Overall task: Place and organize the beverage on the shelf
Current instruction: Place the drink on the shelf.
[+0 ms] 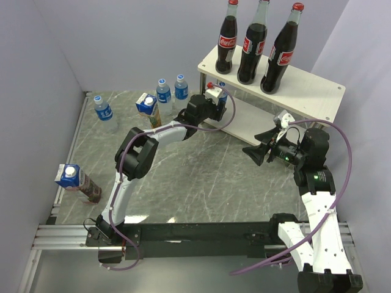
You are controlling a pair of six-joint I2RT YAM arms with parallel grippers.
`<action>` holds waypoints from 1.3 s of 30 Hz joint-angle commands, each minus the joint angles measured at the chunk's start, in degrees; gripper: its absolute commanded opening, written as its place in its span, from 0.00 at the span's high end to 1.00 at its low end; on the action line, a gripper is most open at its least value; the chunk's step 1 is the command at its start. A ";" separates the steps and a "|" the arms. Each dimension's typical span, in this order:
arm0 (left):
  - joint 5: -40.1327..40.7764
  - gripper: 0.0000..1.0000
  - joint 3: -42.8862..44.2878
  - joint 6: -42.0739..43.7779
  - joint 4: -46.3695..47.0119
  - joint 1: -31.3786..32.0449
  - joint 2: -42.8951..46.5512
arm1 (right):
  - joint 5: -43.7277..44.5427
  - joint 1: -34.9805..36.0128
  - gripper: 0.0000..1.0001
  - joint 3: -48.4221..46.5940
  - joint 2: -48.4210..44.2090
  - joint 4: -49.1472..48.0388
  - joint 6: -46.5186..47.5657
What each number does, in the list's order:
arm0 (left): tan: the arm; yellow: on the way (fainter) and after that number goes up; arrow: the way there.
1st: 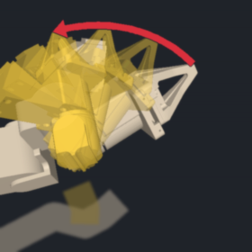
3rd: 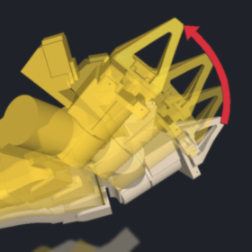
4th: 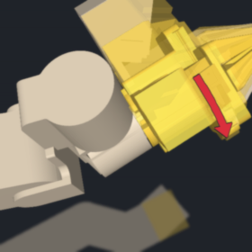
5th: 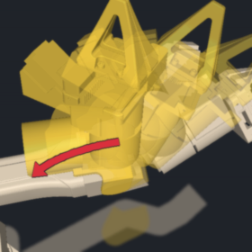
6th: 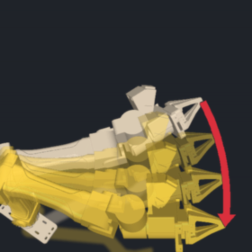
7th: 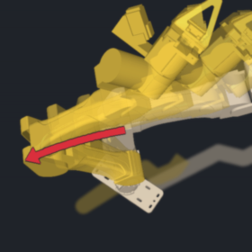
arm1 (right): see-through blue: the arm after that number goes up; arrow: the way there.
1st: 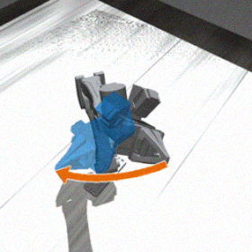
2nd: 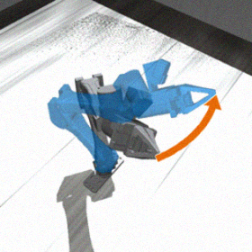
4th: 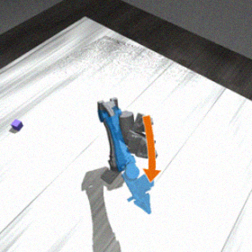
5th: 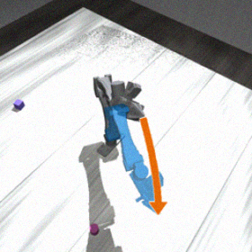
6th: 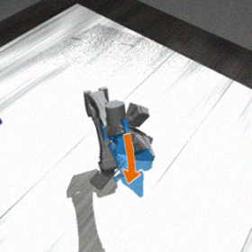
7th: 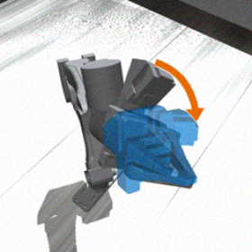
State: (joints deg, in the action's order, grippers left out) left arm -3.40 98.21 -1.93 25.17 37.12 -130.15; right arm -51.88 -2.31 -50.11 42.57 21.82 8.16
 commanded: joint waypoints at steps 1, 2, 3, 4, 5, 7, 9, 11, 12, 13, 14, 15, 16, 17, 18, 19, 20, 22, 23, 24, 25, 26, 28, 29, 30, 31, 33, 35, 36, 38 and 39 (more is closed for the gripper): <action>1.47 0.85 3.56 -0.35 8.40 -1.18 1.30 | -0.68 -0.33 0.22 0.45 -0.55 -2.14 -0.43; 1.55 0.79 3.30 -0.35 8.49 -1.26 1.39 | -0.68 -0.33 0.22 0.54 -0.47 -2.22 -0.43; 1.64 0.75 2.86 -0.52 8.58 -1.26 1.47 | -0.77 -0.33 0.22 0.54 -0.47 -2.22 -0.43; 1.73 0.70 2.60 -0.79 8.76 -1.26 1.56 | -0.68 -0.33 0.22 0.54 -0.47 -2.14 -0.43; 1.82 0.58 2.25 -0.88 8.76 -1.26 1.65 | -0.68 -0.42 0.22 0.54 -0.47 -2.31 -0.43; 2.08 0.49 1.90 -1.23 8.84 -1.26 1.91 | -0.59 -0.33 0.22 0.45 -0.55 -2.31 -0.34; 2.17 0.34 1.37 -1.32 8.93 -1.26 2.18 | -0.42 -0.42 0.22 0.45 -0.47 -2.31 -0.34; 2.17 0.30 1.02 -1.67 9.02 -1.26 2.35 | -0.42 -0.51 0.22 0.54 -0.47 -2.31 -0.34; 2.26 0.30 0.84 -1.76 9.02 -1.18 2.53 | -0.42 -0.51 0.22 0.54 -0.55 -2.40 -0.34; 2.17 0.29 0.75 -1.76 9.11 -1.26 2.70 | -0.42 -0.51 0.22 0.54 -0.55 -2.40 -0.34; 2.17 0.27 0.32 -1.84 9.20 -1.26 2.79 | -0.42 -0.42 0.22 0.62 -0.47 -2.40 -0.34; 2.17 0.26 0.05 -1.93 9.55 -1.26 3.05 | -0.42 -0.51 0.22 0.54 -0.55 -2.40 -0.34; 2.08 0.25 -0.13 -2.02 9.64 -1.26 3.32 | -0.50 -0.68 0.22 0.54 -0.47 -2.40 -0.25; 1.99 0.24 -0.65 -2.02 9.81 -1.26 3.67 | -0.51 -0.68 0.22 0.54 -0.47 -2.31 -0.25; 1.99 0.24 -0.74 -2.02 10.07 -1.18 4.02 | -0.51 -0.68 0.22 0.54 -0.55 -2.31 -0.34; 2.08 0.23 -0.83 -2.02 9.99 -1.26 4.11 | -0.59 -0.68 0.22 0.54 -0.55 -2.31 -0.34; 2.25 0.19 -0.92 -2.02 9.90 -1.26 4.20 | -0.59 -0.68 0.22 0.45 -0.55 -2.31 -0.34; 2.52 0.16 -1.01 -1.85 9.73 -1.18 4.55 | -0.68 -0.86 0.22 0.45 -0.64 -2.22 -0.34; 2.61 0.13 -1.01 -2.02 9.64 -1.26 4.64 | -0.68 -0.95 0.22 0.45 -0.64 -2.31 -0.34; 2.69 0.12 -1.18 -1.93 9.64 -1.18 4.99 | -0.59 -1.03 0.22 0.45 -0.73 -2.31 -0.34; 2.70 0.11 -1.44 -2.11 9.81 -1.18 5.25 | -0.68 -1.03 0.22 0.45 -0.64 -2.40 -0.34; 2.70 0.08 -2.23 -2.20 10.25 -1.18 5.52 | -0.68 -1.12 0.22 0.54 -0.64 -2.40 -0.34; 2.87 0.00 -3.20 -2.37 10.69 -1.18 6.66 | -0.68 -1.12 0.22 0.45 -0.64 -2.31 -0.25; 3.05 0.01 -4.16 -2.37 10.87 -1.18 7.10 | -0.77 -1.21 0.22 0.54 -0.64 -2.31 -0.25; 3.22 0.01 -4.69 -2.20 10.95 -1.18 8.06 | -0.77 -1.12 0.22 0.54 -0.64 -2.31 -0.25; 3.22 0.00 -5.22 -2.28 11.04 -1.18 8.59 | -0.86 -1.21 0.22 0.45 -0.64 -2.31 -0.17; 3.22 0.00 -7.24 -2.11 11.48 -1.18 10.25 | -0.86 -1.21 0.22 0.45 -0.82 -2.31 -0.17; 4.79 0.00 -8.99 -1.76 11.57 -1.18 11.31 | -0.94 -1.30 0.22 0.54 -0.73 -2.31 -0.17; 4.80 0.01 -9.53 -1.67 11.48 -1.26 12.19 | -0.86 -1.38 0.22 0.54 -0.73 -2.31 -0.08; 4.98 0.00 -11.19 -1.58 11.39 -1.18 13.07 | -0.95 -1.39 0.22 0.54 -0.73 -2.31 -0.08; 4.81 0.01 -11.81 -1.58 11.22 -1.18 14.03 | -0.94 -1.56 0.22 0.54 -0.73 -2.23 -0.08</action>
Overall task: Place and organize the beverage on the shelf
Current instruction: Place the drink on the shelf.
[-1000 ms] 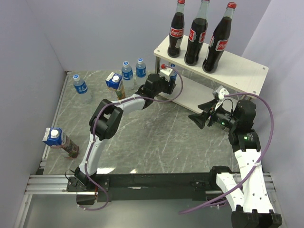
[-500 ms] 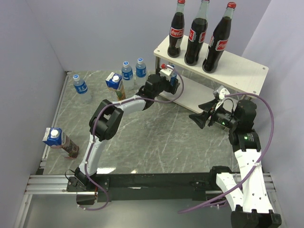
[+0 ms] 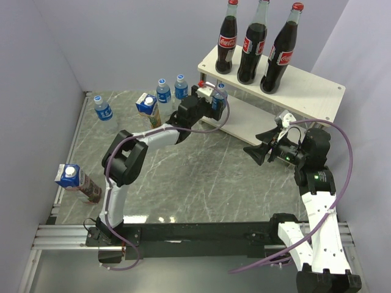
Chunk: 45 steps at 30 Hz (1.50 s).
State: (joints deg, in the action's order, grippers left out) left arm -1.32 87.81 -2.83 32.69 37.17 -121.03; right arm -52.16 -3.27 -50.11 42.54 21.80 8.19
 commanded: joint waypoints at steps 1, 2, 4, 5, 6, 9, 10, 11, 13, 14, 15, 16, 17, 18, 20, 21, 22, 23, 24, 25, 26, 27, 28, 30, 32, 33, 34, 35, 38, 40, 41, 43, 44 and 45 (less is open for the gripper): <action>2.64 0.01 -2.11 -0.51 3.70 -1.22 5.54 | -0.75 -0.69 0.22 0.62 -0.71 -2.29 -0.01; 2.47 0.01 -3.51 -0.42 3.70 -1.22 6.07 | -0.66 -0.77 0.22 0.62 -0.71 -2.29 -0.01; 2.38 0.00 -5.36 0.10 3.79 -1.13 8.17 | -0.57 -0.86 0.22 0.62 -0.62 -2.11 0.16; 2.55 0.01 -7.72 0.45 3.96 -1.05 9.05 | -0.66 -0.95 0.22 0.54 -0.62 -2.03 0.25; 2.99 0.00 -9.05 0.98 4.22 -0.96 10.97 | -0.75 -1.04 0.22 0.62 -0.71 -2.11 0.25; 3.34 0.01 -13.44 2.21 3.97 -0.87 15.19 | -0.92 -1.04 0.22 0.54 -0.71 -1.94 0.43; 3.26 0.00 -14.41 2.22 3.62 -0.87 16.34 | -0.92 -1.04 0.22 0.54 -0.71 -1.94 0.60; 3.17 0.01 -15.99 2.22 2.92 -0.87 17.49 | -0.92 -0.95 0.22 0.54 -0.62 -1.85 0.69; 2.73 0.00 -17.23 2.22 1.68 -0.96 21.00 | -1.10 -1.04 0.22 0.45 -0.62 -1.41 1.04; 2.55 0.01 -18.10 2.22 0.37 -0.87 22.14 | -1.27 -0.95 0.22 0.54 -0.62 -1.41 1.13; 2.47 0.01 -18.29 2.22 -0.68 -0.96 24.42 | -1.36 -0.95 0.22 0.54 -0.53 -1.41 1.13; 2.73 0.01 -18.38 2.22 -1.65 -0.87 25.48 | -1.45 -0.95 0.22 0.45 -0.53 -1.24 1.31; 3.16 0.01 -18.38 2.22 -2.88 -0.87 26.63 | -1.71 -0.95 0.22 0.62 -0.53 -1.32 1.31; 3.86 0.01 -18.29 1.69 -5.24 -0.96 28.55 | -1.80 -1.04 0.22 0.62 -0.53 -1.15 1.57; 5.70 0.00 -18.03 0.29 -8.24 -1.31 30.67 | -2.33 -0.95 0.22 0.45 -0.27 -0.97 1.75; 6.67 0.01 -17.76 -1.89 -11.56 -1.66 32.86 | -2.33 -0.95 0.22 0.45 -0.18 -0.62 1.83; 7.55 0.01 -17.15 -3.05 -13.33 -2.44 33.92 | -2.59 -0.95 0.22 0.36 -0.09 -0.53 1.92; 8.87 0.01 -16.80 -4.10 -14.92 -2.97 36.11 | -3.12 -0.95 0.22 0.36 0.08 -0.45 2.01; 9.23 0.00 -16.45 -6.29 -18.15 -3.67 37.17 | -3.30 -0.95 0.22 0.36 0.17 -0.36 2.01; 9.23 0.01 -15.66 -7.44 -19.49 -5.33 38.14 | -3.38 -0.95 0.22 0.45 0.26 -0.44 2.10; 8.54 0.01 -15.22 -8.58 -21.07 -6.31 40.15 | -3.73 -1.04 0.22 0.36 0.26 -0.36 2.10; 8.01 0.01 -14.86 -10.94 -23.52 -7.36 41.13 | -3.82 -0.95 0.22 0.53 0.35 -0.27 2.10; 7.74 0.00 -14.51 -12.10 -24.68 -9.81 42.18 | -3.91 -0.95 0.22 0.54 0.26 -0.36 2.10; 7.65 0.00 -14.60 -14.82 -26.35 -12.37 44.91 | -4.17 -0.95 0.22 0.54 0.43 -0.36 2.10; 8.35 0.01 -14.95 -16.15 -28.72 -17.11 47.10 | -4.18 -1.04 0.22 0.54 0.35 -0.36 2.10; 7.92 0.00 -15.12 -18.33 -29.52 -19.22 47.73 | -4.26 -0.95 0.22 0.62 0.35 -0.53 2.01; 6.35 0.01 -15.65 -19.83 -30.13 -24.28 48.25 | -4.53 -0.95 0.22 0.71 0.35 -0.45 2.01; 4.77 0.01 -15.91 -21.50 -30.75 -27.12 48.78 | -4.61 -1.04 0.22 0.71 0.26 -0.53 2.01; 2.20 0.02 -16.18 -24.85 -32.50 -36.18 47.92 | -4.79 -0.95 0.22 0.71 0.35 -0.53 2.01; 1.76 0.04 -16.09 -26.34 -32.51 -41.79 46.77 | -4.79 -0.95 0.22 0.71 0.43 -0.53 2.01; 1.85 0.04 -15.92 -26.70 -34.25 -43.22 45.37 | -4.88 -0.95 0.22 0.80 0.43 -0.53 2.01; 2.64 0.06 -15.30 -26.62 -35.58 -46.20 43.79 | -4.79 -0.95 0.22 0.80 0.35 -0.53 2.01; 4.21 0.07 -15.13 -26.35 -35.85 -46.74 42.04 | -4.88 -0.95 0.22 0.80 0.35 -0.62 2.01; 4.74 0.07 -14.78 -25.48 -36.72 -47.36 40.89 | -4.88 -0.95 0.22 0.89 0.35 -0.53 2.01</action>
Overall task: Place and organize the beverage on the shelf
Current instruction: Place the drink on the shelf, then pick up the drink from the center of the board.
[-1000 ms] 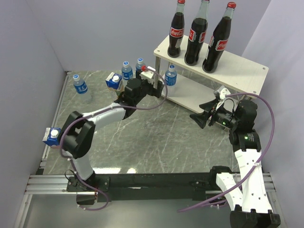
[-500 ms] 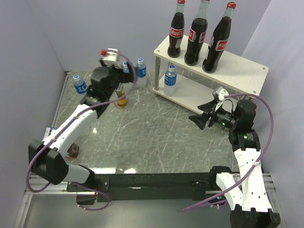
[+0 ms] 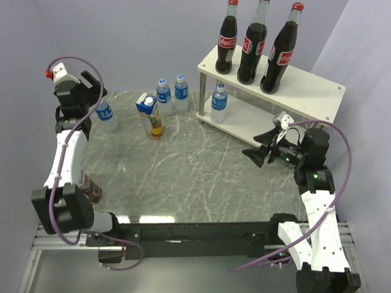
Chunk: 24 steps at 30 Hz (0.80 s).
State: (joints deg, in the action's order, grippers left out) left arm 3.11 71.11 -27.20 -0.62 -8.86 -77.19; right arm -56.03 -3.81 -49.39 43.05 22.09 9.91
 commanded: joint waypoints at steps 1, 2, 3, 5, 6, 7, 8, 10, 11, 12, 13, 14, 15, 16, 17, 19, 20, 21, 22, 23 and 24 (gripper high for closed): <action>1.27 0.08 3.40 -0.66 -4.38 -1.94 -4.10 | -1.01 -0.40 0.22 0.17 -0.16 -0.82 0.28; 2.58 0.08 4.38 -0.31 -5.34 -2.12 -6.63 | -1.01 -0.40 0.22 0.08 -0.24 -0.73 0.28; 3.21 0.10 5.26 0.74 -6.40 -2.38 -7.88 | -1.01 -0.40 0.22 0.17 -0.07 -0.82 0.28; 3.39 0.12 8.07 1.53 -7.37 -2.47 -11.56 | -1.10 -0.41 0.22 0.17 -0.07 -0.82 0.28; 3.39 0.13 9.03 2.41 -7.90 -2.56 -12.89 | -0.92 -0.40 0.22 0.17 0.02 -0.82 0.28; 3.22 0.16 11.39 2.68 -9.21 -2.65 -14.12 | -0.92 -0.40 0.22 0.08 0.02 -0.90 0.28; 3.04 0.19 12.64 3.11 -9.92 -2.56 -16.39 | -0.92 -0.49 0.22 0.08 -0.07 -0.90 0.28; 3.39 0.23 16.40 4.00 -12.54 -2.56 -18.69 | -0.75 -0.41 0.22 0.17 0.11 -0.82 0.37; 4.00 0.24 17.38 4.35 -13.17 -2.56 -20.62 | -0.75 -0.40 0.22 0.08 0.19 -0.73 0.37; 4.35 0.24 18.18 4.96 -13.70 -2.56 -21.42 | -0.75 -0.40 0.22 -0.01 0.11 -0.73 0.37; 4.97 0.25 19.75 5.23 -14.23 -2.56 -22.30 | -0.92 -0.40 0.22 -0.01 0.19 -0.73 0.37; 5.23 0.26 20.38 5.84 -15.10 -2.56 -23.87 | -0.84 -0.40 0.22 0.17 0.11 -0.82 0.37; 5.15 0.27 21.08 6.10 -15.37 -2.56 -24.50 | -0.83 -0.40 0.22 0.17 0.11 -0.82 0.28; 4.71 0.29 22.04 6.37 -15.90 -2.56 -25.11 | -0.75 -0.40 0.22 0.08 0.11 -0.90 0.28; 4.19 0.30 22.49 6.46 -16.25 -2.56 -26.07 | -0.75 -0.49 0.22 0.08 0.19 -0.90 0.28; 3.57 0.34 23.10 6.98 -16.87 -2.47 -26.61 | -0.75 -0.40 0.22 0.08 0.28 -0.73 0.37; 3.57 0.34 23.19 7.07 -16.95 -2.30 -26.87 | -0.66 -0.40 0.22 0.17 0.28 -0.82 0.37; 3.48 0.35 23.20 7.34 -17.13 -2.13 -26.87 | -0.75 -0.40 0.22 0.08 0.28 -0.82 0.28; 3.48 0.36 23.11 7.42 -17.13 -2.04 -26.87 | -0.66 -0.40 0.22 0.17 0.37 -0.82 0.28; 3.83 0.37 23.02 7.60 -17.31 -1.77 -26.70 | -0.66 -0.40 0.22 0.08 0.28 -0.90 0.28; 4.26 0.37 22.93 8.12 -17.48 -1.42 -26.70 | -0.66 -0.40 0.22 0.08 0.37 -0.82 0.28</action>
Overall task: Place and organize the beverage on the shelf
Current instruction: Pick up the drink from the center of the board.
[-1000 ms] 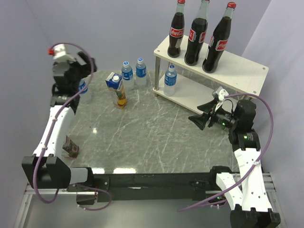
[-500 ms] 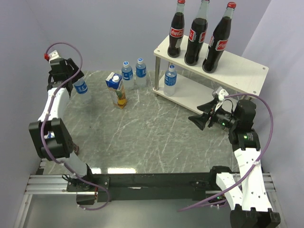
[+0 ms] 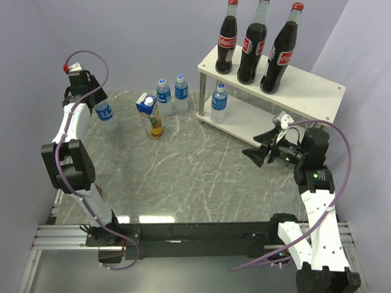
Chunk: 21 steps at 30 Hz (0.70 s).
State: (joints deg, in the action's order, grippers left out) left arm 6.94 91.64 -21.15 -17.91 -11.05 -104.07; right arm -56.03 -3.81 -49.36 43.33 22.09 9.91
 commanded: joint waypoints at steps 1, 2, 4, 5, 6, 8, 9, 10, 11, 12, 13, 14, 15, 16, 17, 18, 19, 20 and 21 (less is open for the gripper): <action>0.88 0.37 2.32 2.42 -0.28 1.11 0.27 | -0.66 -0.49 0.22 0.06 0.09 -0.82 0.28; 1.75 0.37 2.15 3.03 -0.28 1.38 0.45 | -0.75 -0.49 0.22 0.14 0.09 -0.82 0.28; 2.72 0.42 2.49 3.74 -0.63 2.34 0.45 | -0.83 -0.49 0.22 0.14 0.00 -0.90 0.28; 3.86 0.43 2.67 4.09 -0.89 2.70 0.19 | -0.83 -0.49 0.22 0.06 -0.09 -0.90 0.28; 4.57 0.45 3.28 5.05 -1.24 3.05 0.01 | -0.75 -0.41 0.22 -0.03 0.00 -0.82 0.28; 5.97 0.47 3.99 6.02 -2.47 4.28 -0.86 | -0.66 -0.41 0.22 -0.03 -0.18 -0.64 0.28; 7.11 0.47 4.69 6.55 -2.91 4.46 -1.13 | -0.75 -0.40 0.22 -0.12 -0.09 -0.64 0.37; 7.47 0.48 4.87 6.82 -3.53 4.80 -1.57 | -0.75 -0.40 0.22 -0.12 -0.18 -0.73 0.37; 7.74 0.50 5.04 7.17 -3.71 4.81 -1.83 | -0.75 -0.49 0.22 -0.12 -0.26 -0.73 0.28; 8.26 0.52 4.78 7.35 -3.80 4.90 -1.75 | -0.83 -0.49 0.22 -0.12 -0.26 -0.64 0.28; 8.61 0.57 4.52 7.52 -3.80 5.07 -1.57 | -0.75 -0.32 0.22 -0.12 -0.35 -0.73 0.37; 8.70 0.60 4.08 7.61 -3.45 4.99 -0.88 | -0.83 -0.40 0.22 -0.12 -0.44 -0.73 0.37; 8.88 0.64 3.47 7.87 -3.18 4.98 -0.43 | -0.92 -0.49 0.22 -0.12 -0.35 -0.55 0.37; 8.62 0.69 3.11 7.88 -3.10 4.98 0.00 | -1.01 -0.41 0.22 -0.21 -0.44 -0.55 0.37; 8.44 0.72 2.94 7.88 -3.01 5.07 0.79 | -1.01 -0.40 0.22 -0.12 -0.44 -0.55 0.28; 8.18 0.75 2.76 7.79 -3.18 5.07 1.24 | -1.01 -0.49 0.22 -0.12 -0.53 -0.64 0.28; 7.39 0.83 2.67 7.61 -3.53 5.07 1.59 | -1.01 -0.41 0.22 -0.12 -0.62 -0.64 0.28; 6.78 0.87 2.58 7.18 -3.88 5.16 2.81 | -1.10 -0.40 0.22 -0.12 -0.62 -0.64 0.28; 6.16 0.90 1.71 6.82 -4.15 5.16 3.69 | -1.10 -0.49 0.22 -0.03 -0.53 -0.64 0.20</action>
State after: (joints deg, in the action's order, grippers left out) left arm 14.81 93.91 -14.24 -21.58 -6.39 -104.95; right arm -56.05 -3.81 -49.36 43.31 22.11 9.91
